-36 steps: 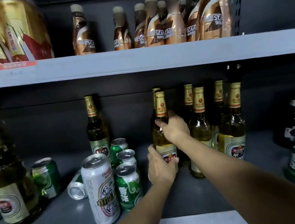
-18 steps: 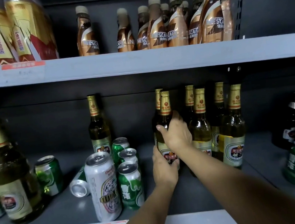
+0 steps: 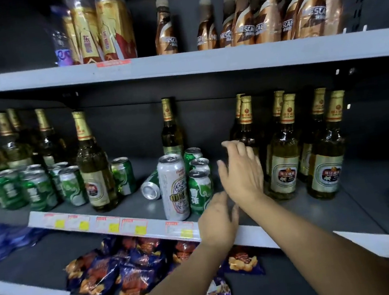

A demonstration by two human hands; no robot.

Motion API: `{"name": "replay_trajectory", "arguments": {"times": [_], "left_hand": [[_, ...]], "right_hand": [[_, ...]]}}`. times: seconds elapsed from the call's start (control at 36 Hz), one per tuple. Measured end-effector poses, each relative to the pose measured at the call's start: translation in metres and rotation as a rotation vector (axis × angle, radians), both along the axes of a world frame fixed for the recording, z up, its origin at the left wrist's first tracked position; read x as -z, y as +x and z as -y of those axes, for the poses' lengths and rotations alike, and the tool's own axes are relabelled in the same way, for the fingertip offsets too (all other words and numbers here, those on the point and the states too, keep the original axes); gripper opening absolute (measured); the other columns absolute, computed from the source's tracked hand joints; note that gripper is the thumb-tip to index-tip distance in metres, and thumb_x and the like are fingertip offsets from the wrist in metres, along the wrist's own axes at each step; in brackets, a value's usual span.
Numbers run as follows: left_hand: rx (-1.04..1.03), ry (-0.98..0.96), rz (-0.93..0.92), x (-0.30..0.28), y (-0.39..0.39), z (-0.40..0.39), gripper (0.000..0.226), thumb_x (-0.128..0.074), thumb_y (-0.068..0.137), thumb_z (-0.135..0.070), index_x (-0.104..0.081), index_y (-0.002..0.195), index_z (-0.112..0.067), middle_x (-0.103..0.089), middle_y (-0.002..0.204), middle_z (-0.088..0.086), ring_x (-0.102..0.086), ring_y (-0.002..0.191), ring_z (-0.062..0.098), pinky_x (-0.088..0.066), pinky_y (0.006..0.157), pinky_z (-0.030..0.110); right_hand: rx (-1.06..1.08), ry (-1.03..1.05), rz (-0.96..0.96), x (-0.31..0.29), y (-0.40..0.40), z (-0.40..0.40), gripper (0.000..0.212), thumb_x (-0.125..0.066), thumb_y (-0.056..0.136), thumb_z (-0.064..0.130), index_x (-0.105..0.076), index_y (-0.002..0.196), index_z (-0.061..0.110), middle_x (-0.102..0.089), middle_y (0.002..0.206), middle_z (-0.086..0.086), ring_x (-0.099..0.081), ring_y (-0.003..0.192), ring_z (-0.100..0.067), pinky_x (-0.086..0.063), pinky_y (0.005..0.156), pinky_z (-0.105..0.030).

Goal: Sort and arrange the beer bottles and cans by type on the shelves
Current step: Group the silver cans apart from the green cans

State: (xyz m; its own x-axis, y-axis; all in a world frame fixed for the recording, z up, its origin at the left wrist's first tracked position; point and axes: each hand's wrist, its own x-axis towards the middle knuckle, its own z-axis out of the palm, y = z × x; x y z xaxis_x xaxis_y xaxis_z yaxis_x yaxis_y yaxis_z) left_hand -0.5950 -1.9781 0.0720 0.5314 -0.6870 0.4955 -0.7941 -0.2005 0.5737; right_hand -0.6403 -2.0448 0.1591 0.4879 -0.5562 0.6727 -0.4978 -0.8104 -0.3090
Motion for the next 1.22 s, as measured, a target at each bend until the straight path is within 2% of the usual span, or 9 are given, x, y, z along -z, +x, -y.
{"name": "replay_trajectory", "arguments": {"times": [0.11, 0.22, 0.31, 0.39, 0.5, 0.61, 0.75, 1.03, 1.22], "left_hand": [[-0.032, 0.076, 0.182, -0.006, 0.018, -0.049, 0.027, -0.055, 0.092, -0.02, -0.057, 0.116, -0.008, -0.059, 0.113, 0.012, -0.057, 0.103, 0.029, -0.041, 0.075, 0.036], [-0.157, 0.106, 0.21, -0.005, 0.054, -0.098, 0.033, -0.053, 0.094, -0.028, -0.057, 0.123, -0.013, -0.058, 0.12, 0.007, -0.056, 0.106, 0.027, -0.04, 0.072, 0.035], [-0.246, 0.115, 0.22, 0.002, 0.086, -0.14, 0.028, -0.049, 0.096, -0.032, -0.055, 0.12, -0.019, -0.055, 0.113, -0.001, -0.055, 0.103, 0.02, -0.041, 0.07, 0.034], [-0.322, 0.113, 0.245, 0.008, 0.122, -0.19, 0.024, -0.045, 0.098, -0.034, -0.055, 0.117, -0.022, -0.055, 0.112, -0.005, -0.054, 0.104, 0.016, -0.045, 0.07, 0.034], [-0.402, 0.151, 0.29, 0.013, 0.175, -0.271, 0.024, -0.042, 0.098, -0.037, -0.055, 0.114, -0.024, -0.055, 0.111, -0.009, -0.054, 0.105, 0.013, -0.048, 0.071, 0.034], [-0.482, 0.156, 0.302, 0.004, 0.234, -0.355, 0.025, -0.043, 0.099, -0.035, -0.056, 0.115, -0.02, -0.055, 0.11, -0.005, -0.055, 0.102, 0.016, -0.048, 0.071, 0.036], [-0.601, 0.211, 0.274, -0.005, 0.308, -0.442, 0.025, -0.042, 0.099, -0.037, -0.053, 0.113, -0.02, -0.052, 0.109, -0.004, -0.052, 0.105, 0.017, -0.047, 0.072, 0.036], [-0.715, 0.242, 0.192, 0.008, 0.434, -0.54, 0.023, -0.044, 0.097, -0.037, -0.054, 0.112, -0.023, -0.053, 0.111, -0.007, -0.052, 0.107, 0.015, -0.049, 0.073, 0.036], [-0.742, 0.286, 0.268, -0.003, 0.534, -0.566, 0.025, -0.042, 0.099, -0.036, -0.054, 0.112, -0.019, -0.052, 0.11, -0.004, -0.051, 0.105, 0.017, -0.043, 0.067, 0.032]], "right_hand": [[-0.223, -0.064, -0.073, 0.006, 0.021, -0.043, 0.043, -0.051, 0.095, 0.022, -0.046, 0.137, 0.016, -0.053, 0.132, -0.004, -0.047, 0.12, -0.026, -0.037, 0.097, -0.038], [-0.348, -0.065, -0.163, 0.017, 0.049, -0.085, 0.044, -0.049, 0.095, 0.023, -0.044, 0.138, 0.016, -0.052, 0.133, -0.003, -0.046, 0.123, -0.025, -0.035, 0.098, -0.036], [-0.409, -0.047, -0.209, 0.022, 0.074, -0.117, 0.042, -0.045, 0.098, 0.023, -0.041, 0.14, 0.019, -0.049, 0.138, -0.001, -0.046, 0.125, -0.022, -0.037, 0.096, -0.034], [-0.419, -0.057, -0.262, 0.025, 0.103, -0.149, 0.04, -0.04, 0.101, 0.026, -0.038, 0.14, 0.023, -0.047, 0.136, 0.0, -0.054, 0.113, -0.026, -0.042, 0.083, -0.035], [-0.413, -0.058, -0.312, 0.027, 0.158, -0.195, 0.039, -0.039, 0.101, 0.028, -0.036, 0.139, 0.026, -0.049, 0.135, 0.002, -0.059, 0.106, -0.029, -0.046, 0.077, -0.037], [-0.379, -0.071, -0.398, 0.03, 0.223, -0.249, 0.033, -0.039, 0.1, 0.026, -0.041, 0.132, 0.022, -0.055, 0.13, -0.001, -0.058, 0.11, -0.028, -0.047, 0.082, -0.038], [-0.402, -0.1, -0.496, 0.041, 0.306, -0.318, 0.033, -0.04, 0.1, 0.023, -0.041, 0.132, 0.019, -0.056, 0.128, -0.004, -0.054, 0.115, -0.027, -0.042, 0.076, -0.035], [-0.558, -0.264, -0.454, 0.021, 0.454, -0.419, 0.032, -0.039, 0.101, 0.023, -0.043, 0.132, 0.017, -0.056, 0.128, -0.005, -0.052, 0.116, -0.025, -0.041, 0.081, -0.033], [-0.52, -0.367, -0.349, -0.014, 0.569, -0.436, 0.031, -0.039, 0.1, 0.025, -0.045, 0.129, 0.015, -0.057, 0.126, -0.005, -0.048, 0.116, -0.024, -0.039, 0.089, -0.036]]}}
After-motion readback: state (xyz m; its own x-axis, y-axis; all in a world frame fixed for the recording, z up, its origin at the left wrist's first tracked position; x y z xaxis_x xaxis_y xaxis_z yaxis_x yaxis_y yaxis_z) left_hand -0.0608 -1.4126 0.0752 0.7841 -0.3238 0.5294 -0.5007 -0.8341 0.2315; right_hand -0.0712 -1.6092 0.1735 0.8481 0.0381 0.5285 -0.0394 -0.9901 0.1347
